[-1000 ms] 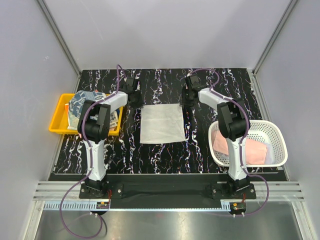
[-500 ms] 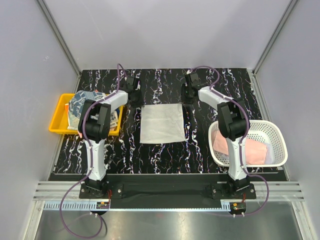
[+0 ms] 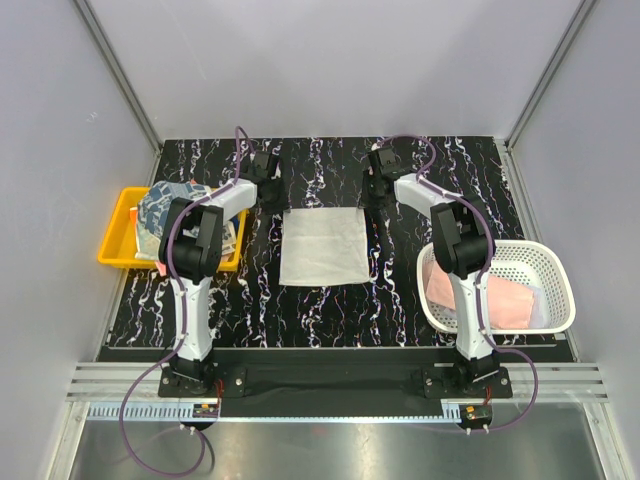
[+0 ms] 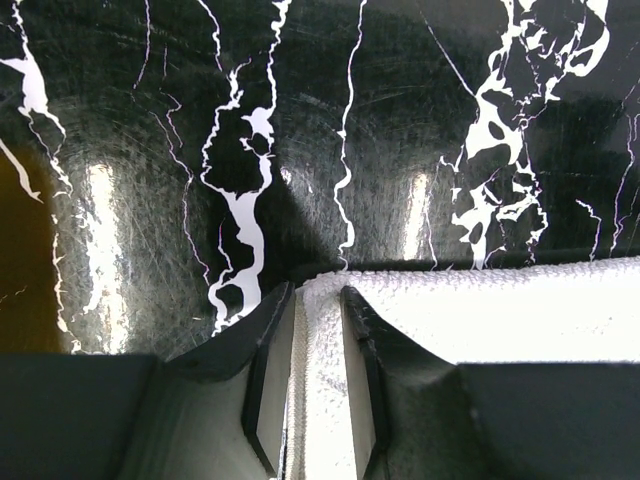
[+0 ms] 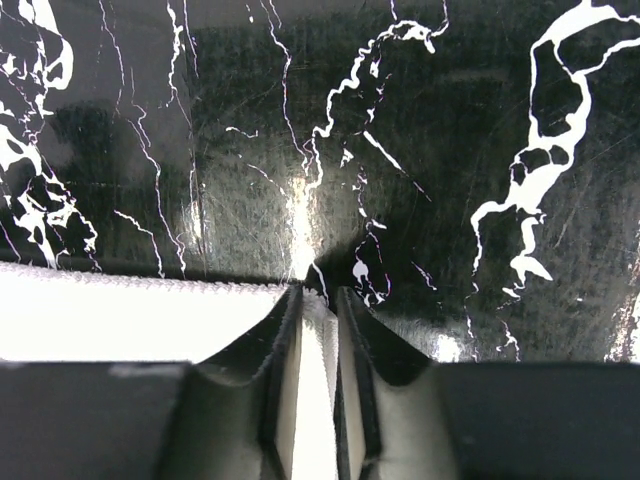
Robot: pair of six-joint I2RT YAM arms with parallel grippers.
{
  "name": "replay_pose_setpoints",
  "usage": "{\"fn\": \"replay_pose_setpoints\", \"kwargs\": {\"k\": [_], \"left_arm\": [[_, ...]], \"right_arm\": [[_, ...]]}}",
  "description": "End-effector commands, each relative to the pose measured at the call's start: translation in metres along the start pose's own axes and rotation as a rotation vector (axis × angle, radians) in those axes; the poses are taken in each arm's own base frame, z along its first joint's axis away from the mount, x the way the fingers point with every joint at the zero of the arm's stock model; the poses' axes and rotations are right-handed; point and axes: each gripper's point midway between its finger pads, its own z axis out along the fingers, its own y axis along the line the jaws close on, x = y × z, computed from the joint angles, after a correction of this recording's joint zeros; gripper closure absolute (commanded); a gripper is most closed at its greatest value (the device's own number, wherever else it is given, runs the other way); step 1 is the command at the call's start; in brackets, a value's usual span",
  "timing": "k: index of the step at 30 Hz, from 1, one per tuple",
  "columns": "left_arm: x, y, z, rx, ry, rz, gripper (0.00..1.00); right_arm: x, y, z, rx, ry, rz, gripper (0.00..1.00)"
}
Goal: Fold and stack the towels
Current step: Fold the towel
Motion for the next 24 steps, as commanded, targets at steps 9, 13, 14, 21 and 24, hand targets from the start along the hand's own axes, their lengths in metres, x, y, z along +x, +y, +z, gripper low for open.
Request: {"fn": "replay_pose_setpoints", "kwargs": {"k": [9,13,14,21,24], "left_arm": [[-0.017,0.008,0.0,-0.041,-0.042,-0.006,0.74],[-0.024,0.006,0.001,-0.036,-0.054,0.01,0.77],[-0.025,0.007,0.002,-0.038,-0.056,0.013,0.77],[-0.024,-0.001,0.012,0.025,-0.044,0.018,0.82],[-0.02,-0.002,0.016,0.038,-0.032,0.021,0.88]], "right_arm": [[-0.013,-0.001,0.001,0.007,-0.026,-0.03,0.89],[-0.016,0.001,-0.002,-0.005,-0.036,-0.035,0.91],[-0.016,0.002,-0.002,-0.007,-0.037,-0.036,0.91],[-0.017,0.003,-0.001,-0.022,-0.036,-0.042,0.92],[-0.016,0.003,-0.001,-0.024,-0.034,-0.039,0.92]]}}
